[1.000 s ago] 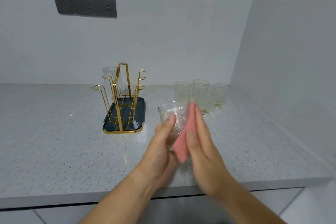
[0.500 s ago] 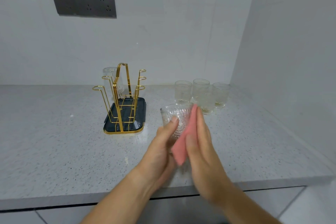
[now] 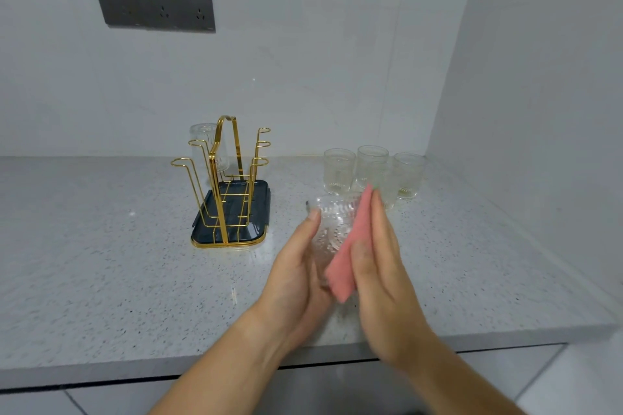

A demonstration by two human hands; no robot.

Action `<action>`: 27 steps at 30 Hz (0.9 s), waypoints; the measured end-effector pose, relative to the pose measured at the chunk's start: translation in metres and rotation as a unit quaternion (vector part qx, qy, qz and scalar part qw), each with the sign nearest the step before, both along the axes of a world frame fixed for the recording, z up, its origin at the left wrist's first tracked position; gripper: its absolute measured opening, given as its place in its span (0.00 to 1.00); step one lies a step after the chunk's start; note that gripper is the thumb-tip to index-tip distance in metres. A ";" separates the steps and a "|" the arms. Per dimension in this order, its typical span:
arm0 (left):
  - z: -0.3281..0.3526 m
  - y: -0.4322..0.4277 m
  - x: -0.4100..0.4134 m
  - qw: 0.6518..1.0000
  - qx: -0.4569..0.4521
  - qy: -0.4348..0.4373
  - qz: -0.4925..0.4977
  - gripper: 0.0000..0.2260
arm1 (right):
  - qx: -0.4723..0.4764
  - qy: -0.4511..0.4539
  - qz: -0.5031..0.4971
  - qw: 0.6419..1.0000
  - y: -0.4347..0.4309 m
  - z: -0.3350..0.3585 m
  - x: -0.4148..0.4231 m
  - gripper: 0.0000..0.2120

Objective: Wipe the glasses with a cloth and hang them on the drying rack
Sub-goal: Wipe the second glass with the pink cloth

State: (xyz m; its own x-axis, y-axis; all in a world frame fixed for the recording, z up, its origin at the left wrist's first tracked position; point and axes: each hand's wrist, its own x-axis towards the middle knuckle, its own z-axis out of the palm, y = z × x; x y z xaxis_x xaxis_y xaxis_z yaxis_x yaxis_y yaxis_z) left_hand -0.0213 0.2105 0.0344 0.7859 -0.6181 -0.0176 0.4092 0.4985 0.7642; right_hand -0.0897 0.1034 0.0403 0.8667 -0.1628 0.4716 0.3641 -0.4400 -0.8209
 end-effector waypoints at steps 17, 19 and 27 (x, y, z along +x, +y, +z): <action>0.005 0.004 0.007 1.000 0.006 0.005 0.011 0.36 | -0.029 0.040 0.021 0.999 0.006 -0.017 -0.005 0.28; 0.003 0.005 0.010 0.999 0.024 0.009 0.037 0.38 | -0.054 0.031 0.005 0.998 0.009 -0.028 -0.009 0.28; 0.007 0.002 -0.005 1.000 0.017 0.011 -0.008 0.23 | 0.101 0.062 0.008 0.993 -0.006 0.010 0.012 0.29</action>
State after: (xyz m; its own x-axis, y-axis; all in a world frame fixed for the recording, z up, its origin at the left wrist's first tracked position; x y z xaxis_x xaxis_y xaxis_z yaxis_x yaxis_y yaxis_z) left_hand -0.0260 0.2124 0.0412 0.7748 -0.6296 -0.0569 0.4344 0.4649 0.7715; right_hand -0.0776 0.0971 0.0504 0.9191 -0.2283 0.3212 0.2613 -0.2568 -0.9305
